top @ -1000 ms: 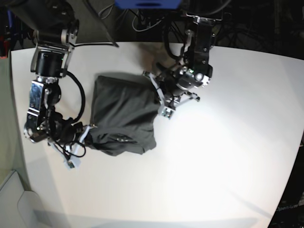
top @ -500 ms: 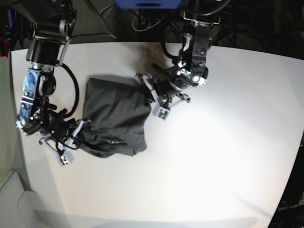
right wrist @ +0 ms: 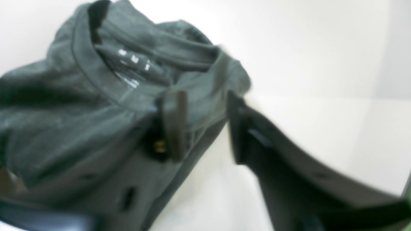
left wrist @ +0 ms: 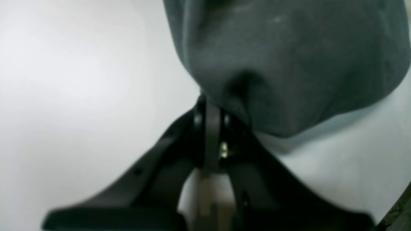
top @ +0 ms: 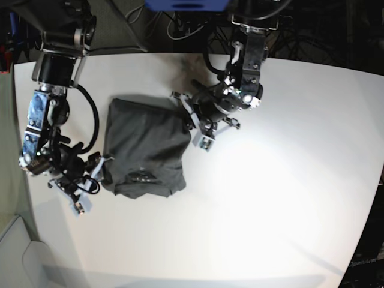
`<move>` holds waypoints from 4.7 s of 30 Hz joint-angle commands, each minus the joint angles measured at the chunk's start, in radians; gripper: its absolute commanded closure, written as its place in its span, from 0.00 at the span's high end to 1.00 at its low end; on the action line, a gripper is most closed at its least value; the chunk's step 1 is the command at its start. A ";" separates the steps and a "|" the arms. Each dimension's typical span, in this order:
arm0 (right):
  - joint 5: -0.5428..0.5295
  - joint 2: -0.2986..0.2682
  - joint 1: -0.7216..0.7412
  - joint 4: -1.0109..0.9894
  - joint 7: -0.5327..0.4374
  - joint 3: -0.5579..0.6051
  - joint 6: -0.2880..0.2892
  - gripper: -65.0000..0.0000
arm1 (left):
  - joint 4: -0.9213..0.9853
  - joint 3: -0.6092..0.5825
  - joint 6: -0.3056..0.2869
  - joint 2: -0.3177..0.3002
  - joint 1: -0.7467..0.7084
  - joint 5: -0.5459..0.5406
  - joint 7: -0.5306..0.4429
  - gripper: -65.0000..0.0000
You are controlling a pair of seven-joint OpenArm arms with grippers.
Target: Layout the t-shirt on the table in an organized manner, then fold the t-shirt properly
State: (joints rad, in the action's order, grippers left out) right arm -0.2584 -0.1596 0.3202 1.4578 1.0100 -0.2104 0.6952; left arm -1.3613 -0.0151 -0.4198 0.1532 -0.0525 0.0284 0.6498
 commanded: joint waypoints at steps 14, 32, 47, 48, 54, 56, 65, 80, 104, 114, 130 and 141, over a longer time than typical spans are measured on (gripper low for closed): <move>-0.017 -0.010 -0.103 0.024 -0.032 -0.245 0.003 0.39 | -0.241 0.128 0.005 0.004 -0.043 0.037 0.080 0.00; -0.017 0.018 -0.287 0.024 -0.033 -0.238 0.003 0.00 | 0.171 0.155 0.005 0.004 0.191 -0.152 0.020 0.00; -0.014 0.012 -0.326 0.024 -0.033 -0.245 0.003 0.00 | 0.227 -0.038 0.005 0.004 0.041 -0.253 -0.005 0.00; -0.014 0.012 -0.326 0.024 -0.033 -0.245 0.003 0.00 | 0.213 -0.036 0.005 0.004 0.032 -0.253 -0.006 0.00; -0.017 0.012 -0.327 0.025 -0.033 -0.245 0.003 0.00 | 0.069 -0.033 0.005 -0.008 0.000 -0.255 0.023 0.00; -0.015 0.010 -0.327 0.037 -0.029 -0.245 0.003 0.00 | 0.015 -0.033 0.005 -0.033 -0.004 -0.262 0.066 0.00; -0.014 0.013 -0.427 0.228 -0.036 -0.294 0.003 0.00 | -0.260 0.177 0.005 -0.047 -0.112 -0.253 0.201 0.00; -0.011 0.032 -0.657 0.419 -0.055 -0.685 0.003 0.00 | -0.571 0.402 -0.004 -0.223 -0.490 -0.262 0.244 0.00; 0.181 0.004 -0.358 0.292 -0.130 -0.424 0.003 0.00 | -0.507 0.418 -0.004 -0.301 -0.760 -0.252 0.238 0.00; 0.193 0.021 -0.310 0.027 -0.219 -0.327 0.003 0.00 | -0.217 0.416 -0.003 -0.338 -0.754 -0.252 0.080 0.00; 0.195 0.182 -0.470 0.159 -0.257 -0.145 0.003 0.00 | 0.004 0.409 -0.003 -0.379 -0.680 -0.252 -0.014 0.00; 0.189 0.186 -0.481 0.346 -0.251 -0.286 0.003 0.00 | 0.023 0.409 -0.003 -0.372 -0.648 -0.252 -0.020 0.00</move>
State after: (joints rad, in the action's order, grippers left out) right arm -0.0475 0.0280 -0.1688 1.7901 0.7830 -0.4999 0.6876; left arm -1.3327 0.3912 -0.4198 -0.2131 -0.6933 -0.2222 0.6353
